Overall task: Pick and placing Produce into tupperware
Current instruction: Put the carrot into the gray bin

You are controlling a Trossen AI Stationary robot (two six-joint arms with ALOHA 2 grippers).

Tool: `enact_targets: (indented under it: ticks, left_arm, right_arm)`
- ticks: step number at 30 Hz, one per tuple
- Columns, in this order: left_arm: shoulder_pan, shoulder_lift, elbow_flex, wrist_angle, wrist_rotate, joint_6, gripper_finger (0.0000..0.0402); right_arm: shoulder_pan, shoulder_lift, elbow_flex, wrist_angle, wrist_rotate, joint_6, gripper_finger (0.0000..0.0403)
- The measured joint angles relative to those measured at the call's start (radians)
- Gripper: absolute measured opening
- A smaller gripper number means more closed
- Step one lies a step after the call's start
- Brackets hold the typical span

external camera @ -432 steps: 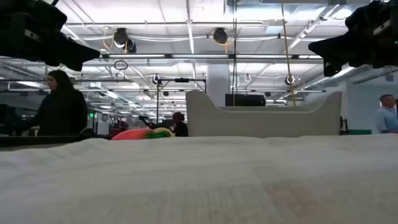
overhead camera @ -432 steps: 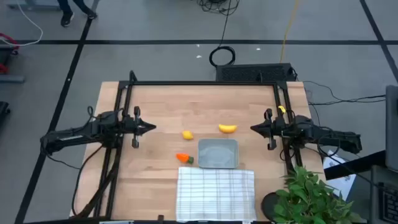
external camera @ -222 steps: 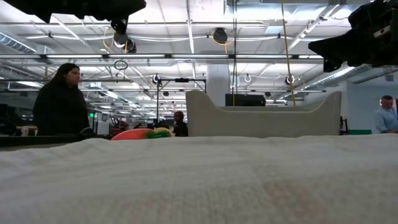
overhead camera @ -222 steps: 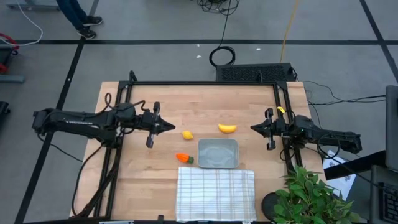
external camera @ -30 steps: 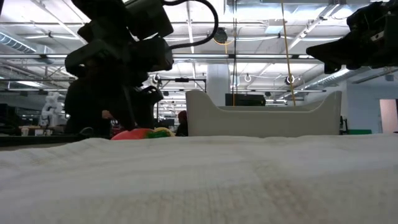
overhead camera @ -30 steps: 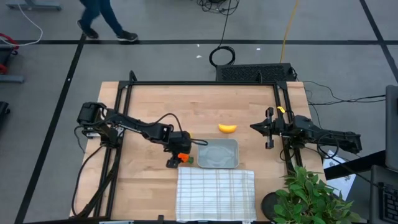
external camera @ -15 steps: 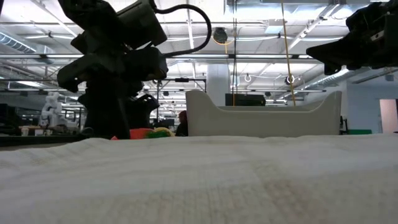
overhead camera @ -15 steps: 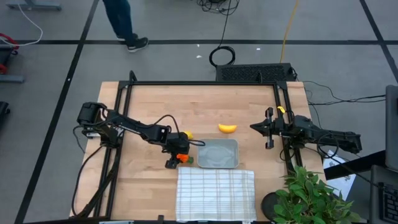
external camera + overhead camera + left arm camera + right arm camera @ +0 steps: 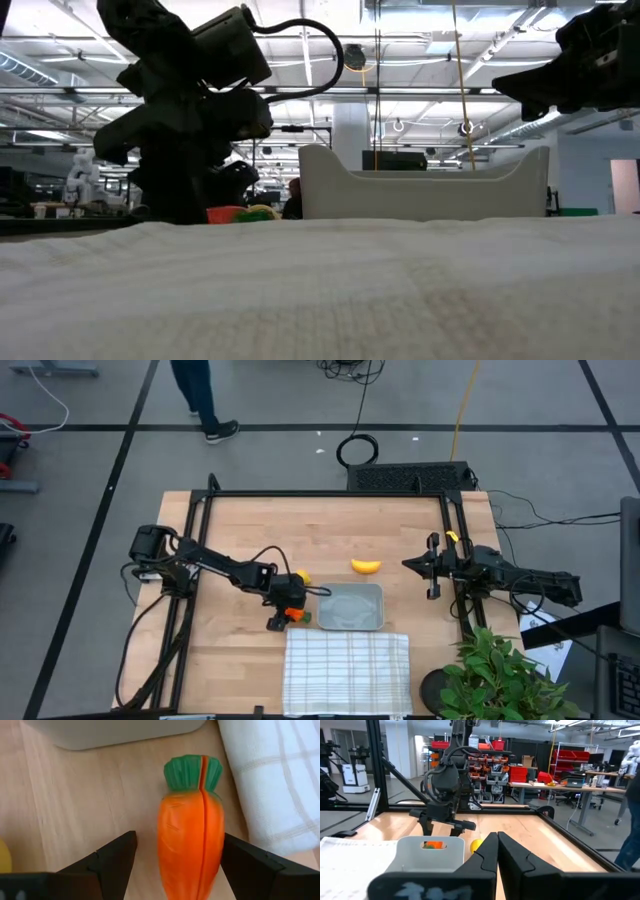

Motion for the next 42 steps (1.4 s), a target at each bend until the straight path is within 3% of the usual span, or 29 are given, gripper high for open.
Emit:
enact_targets:
  ticks: [10,19,23,42]
  left_arm:
    - [0.0,-0.032,-0.004,0.0,0.003,-0.001,0.027]
    - [0.0,-0.047,0.03,-0.068,0.007,0.012,0.0156]
    - [0.0,-0.047,0.051,-0.107,0.006,0.014,0.0126]
    - [0.0,-0.048,0.27,-0.392,-0.031,0.098,0.0136]
  right_arm:
    - [0.0,0.005,0.0,0.003,0.0,0.0,0.0]
    - [0.0,0.005,0.0,0.003,0.0,0.0,0.0]
    - [0.0,0.005,0.0,0.003,0.0,0.0,0.0]
    - [0.0,0.005,0.0,0.003,0.0,0.0,0.0]
